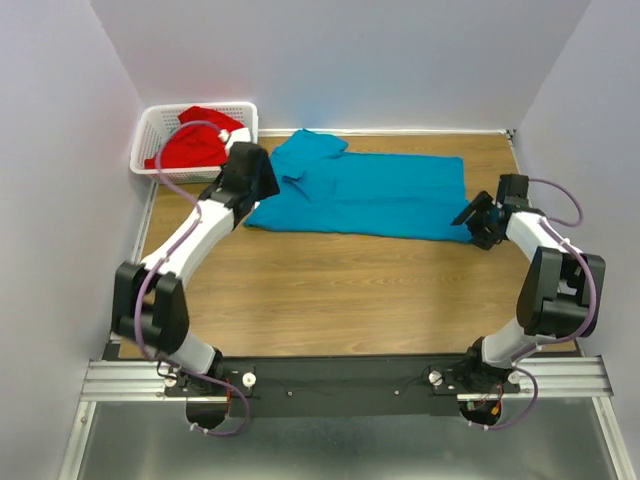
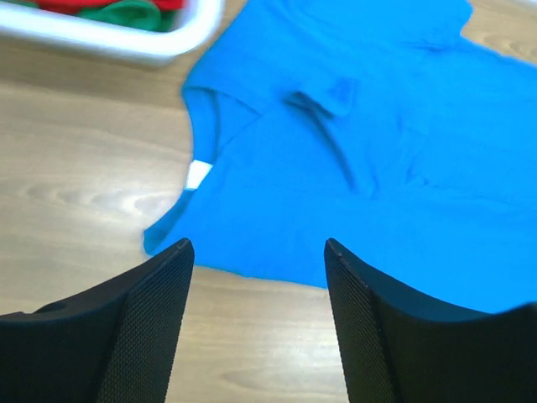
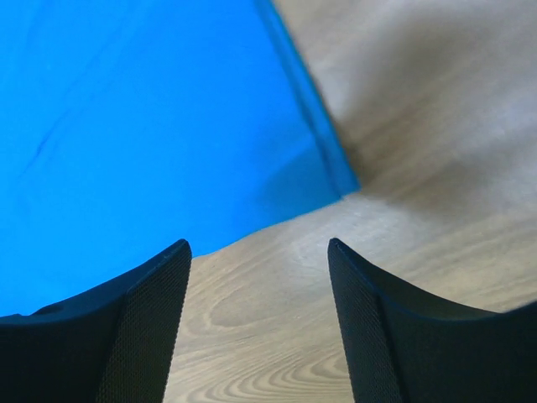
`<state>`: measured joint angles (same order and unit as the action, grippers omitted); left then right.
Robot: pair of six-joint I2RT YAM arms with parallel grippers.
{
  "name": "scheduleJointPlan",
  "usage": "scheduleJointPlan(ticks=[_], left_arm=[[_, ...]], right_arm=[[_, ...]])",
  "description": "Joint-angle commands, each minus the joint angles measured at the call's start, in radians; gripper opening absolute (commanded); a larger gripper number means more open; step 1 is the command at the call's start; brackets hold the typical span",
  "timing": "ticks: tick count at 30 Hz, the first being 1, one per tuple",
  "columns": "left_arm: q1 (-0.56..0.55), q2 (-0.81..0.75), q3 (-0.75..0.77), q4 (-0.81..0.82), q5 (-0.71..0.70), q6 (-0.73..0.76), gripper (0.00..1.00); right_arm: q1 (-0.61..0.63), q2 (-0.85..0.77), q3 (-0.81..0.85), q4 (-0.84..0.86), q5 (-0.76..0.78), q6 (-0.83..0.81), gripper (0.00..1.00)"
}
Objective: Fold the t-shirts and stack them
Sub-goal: Fold the tshirt
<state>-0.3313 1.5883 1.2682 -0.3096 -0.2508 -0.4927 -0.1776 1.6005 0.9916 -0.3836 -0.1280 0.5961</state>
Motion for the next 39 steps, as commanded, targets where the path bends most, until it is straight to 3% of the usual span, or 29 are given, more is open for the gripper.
scheduleJointPlan(ticks=[1, 7, 12, 20, 24, 39], left_arm=[[0.08, -0.163, -0.281, 0.179, 0.097, -0.151, 0.72], [0.196, -0.271, -0.509, 0.397, 0.245, -0.245, 0.68], [0.235, -0.199, -0.526, 0.452, 0.32, -0.287, 0.63], [0.242, -0.07, -0.523, 0.518, 0.374, -0.336, 0.61], [0.248, -0.041, -0.533, 0.511, 0.334, -0.366, 0.59], [0.278, 0.004, -0.59, 0.652, 0.346, -0.46, 0.55]], right_arm=[[-0.072, -0.06, -0.105, 0.193, -0.122, 0.122, 0.7], [-0.091, -0.042, -0.183, 0.408, -0.301, 0.149, 0.48], [-0.092, -0.007, -0.238, 0.601, -0.455, 0.175, 0.46], [-0.16, 0.11, -0.381, 0.934, -0.524, 0.272, 0.43], [-0.23, 0.168, -0.433, 0.965, -0.553, 0.261, 0.41], [-0.255, 0.199, -0.461, 0.963, -0.547, 0.242, 0.41]])
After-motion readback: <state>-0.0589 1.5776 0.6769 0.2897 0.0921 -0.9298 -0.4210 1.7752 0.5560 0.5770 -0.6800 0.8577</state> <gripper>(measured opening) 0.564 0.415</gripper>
